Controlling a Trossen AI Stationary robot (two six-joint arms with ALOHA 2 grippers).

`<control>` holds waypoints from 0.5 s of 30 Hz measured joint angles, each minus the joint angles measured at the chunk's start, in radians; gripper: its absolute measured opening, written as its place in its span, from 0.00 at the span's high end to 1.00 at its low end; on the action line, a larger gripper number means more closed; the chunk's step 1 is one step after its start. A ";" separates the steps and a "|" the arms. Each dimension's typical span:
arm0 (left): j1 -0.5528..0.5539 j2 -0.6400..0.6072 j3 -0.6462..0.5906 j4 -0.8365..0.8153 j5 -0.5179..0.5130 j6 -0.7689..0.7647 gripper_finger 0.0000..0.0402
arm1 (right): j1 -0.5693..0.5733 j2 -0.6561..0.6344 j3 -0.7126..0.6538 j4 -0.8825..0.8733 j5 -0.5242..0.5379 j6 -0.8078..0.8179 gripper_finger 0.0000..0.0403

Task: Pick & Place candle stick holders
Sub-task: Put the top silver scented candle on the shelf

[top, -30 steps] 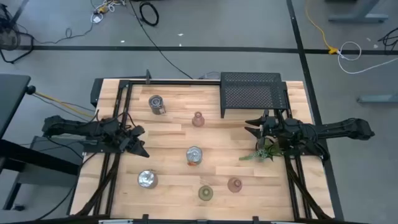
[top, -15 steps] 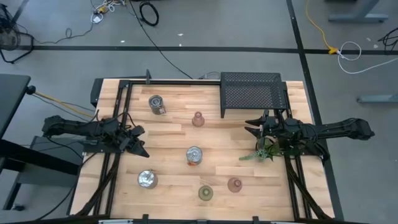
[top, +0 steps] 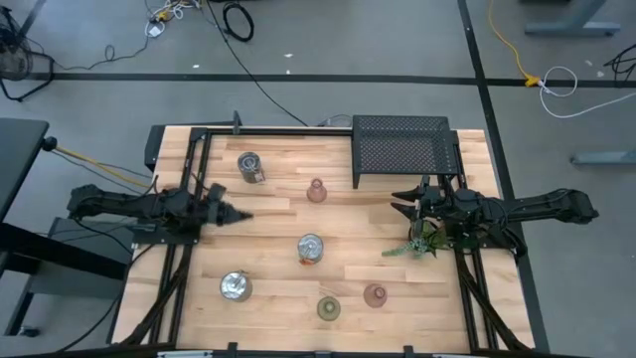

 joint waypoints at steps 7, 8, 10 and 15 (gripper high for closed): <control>0.000 0.000 0.000 0.000 -0.260 0.000 0.96 | 0.000 0.000 0.000 0.000 0.000 0.000 0.64; 0.000 0.000 0.000 0.000 -0.263 0.000 0.96 | 0.000 0.000 0.000 0.000 0.000 0.000 0.64; 0.000 0.000 0.000 0.001 -0.263 0.000 0.96 | 0.000 0.000 0.000 0.000 0.000 0.000 0.64; 0.000 0.000 0.000 0.000 -0.328 0.000 0.96 | 0.000 0.000 0.000 0.000 0.000 0.000 0.64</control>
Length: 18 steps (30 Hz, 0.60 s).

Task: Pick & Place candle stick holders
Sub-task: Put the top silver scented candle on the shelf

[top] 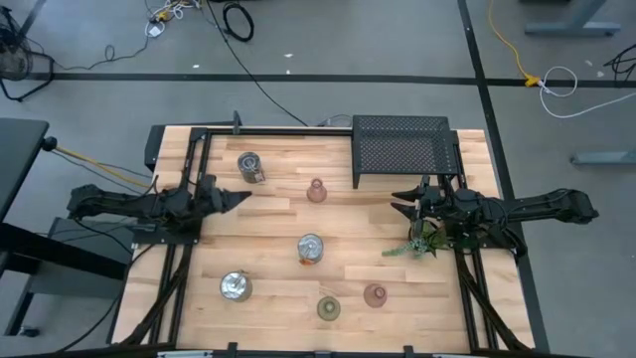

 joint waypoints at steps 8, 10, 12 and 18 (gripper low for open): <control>0.002 0.000 0.000 0.009 -0.249 0.029 0.96 | 0.000 0.000 0.000 0.000 0.000 0.000 0.64; 0.010 0.000 0.000 0.011 -0.300 0.046 0.96 | 0.000 0.000 0.000 0.000 0.000 0.000 0.64; 0.027 0.000 0.000 0.012 -0.312 0.082 0.96 | 0.000 0.000 0.000 0.000 0.000 0.000 0.64; 0.123 0.002 0.020 0.022 -0.171 0.318 0.96 | 0.000 0.000 0.000 0.000 0.000 0.000 0.64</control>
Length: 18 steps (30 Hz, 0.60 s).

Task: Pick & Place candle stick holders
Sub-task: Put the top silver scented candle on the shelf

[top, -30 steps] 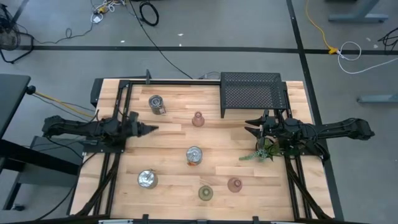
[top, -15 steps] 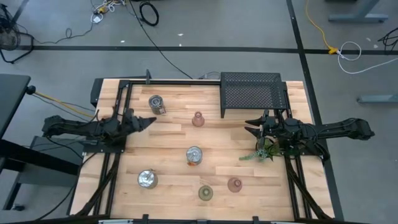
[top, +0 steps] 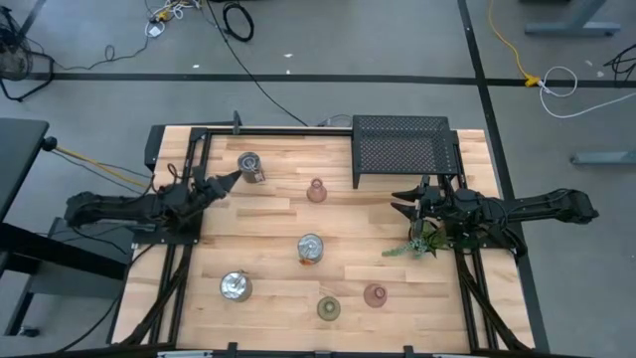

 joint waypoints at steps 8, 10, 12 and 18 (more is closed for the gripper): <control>0.202 0.241 0.327 -0.358 0.164 0.193 0.84 | -0.002 0.000 0.000 0.015 0.016 0.000 0.64; 0.267 0.342 0.438 -0.518 0.144 0.261 0.76 | -0.002 0.000 0.000 0.034 0.034 -0.007 0.64; 0.336 0.449 0.532 -0.663 0.108 0.285 0.66 | -0.002 0.000 0.000 0.062 0.033 -0.004 0.64; 0.541 0.715 0.701 -0.763 0.286 0.360 0.40 | -0.002 0.000 0.000 0.239 0.052 0.043 0.64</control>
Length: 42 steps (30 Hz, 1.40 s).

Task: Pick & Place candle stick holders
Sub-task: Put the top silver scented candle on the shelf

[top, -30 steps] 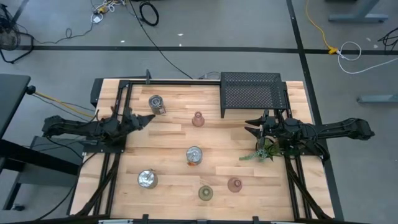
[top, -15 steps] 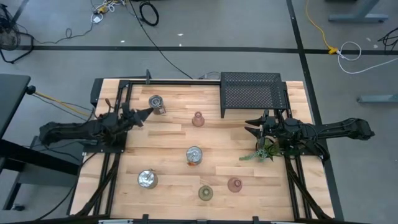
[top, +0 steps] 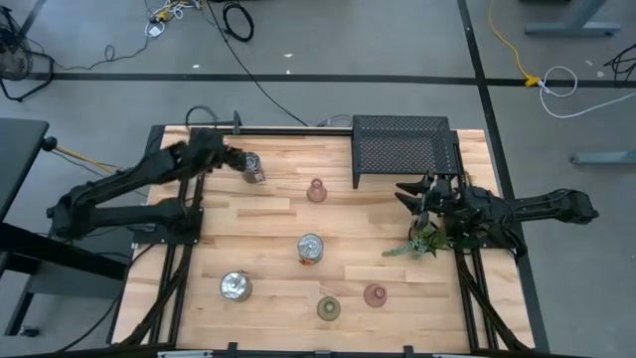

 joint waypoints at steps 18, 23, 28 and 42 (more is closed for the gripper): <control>0.167 0.337 0.117 -0.004 0.296 0.103 0.36 | 0.000 -0.001 0.000 0.292 0.103 0.213 0.64; 0.167 0.337 0.152 -0.015 0.248 0.182 0.36 | 0.000 0.000 0.000 0.292 0.105 0.213 0.64; 0.172 0.337 0.152 -0.080 0.186 0.198 0.36 | 0.000 -0.001 0.000 0.295 0.100 0.217 0.64; 0.239 0.377 0.148 -0.190 0.194 0.150 0.40 | 0.000 0.000 0.000 0.302 0.112 0.345 0.64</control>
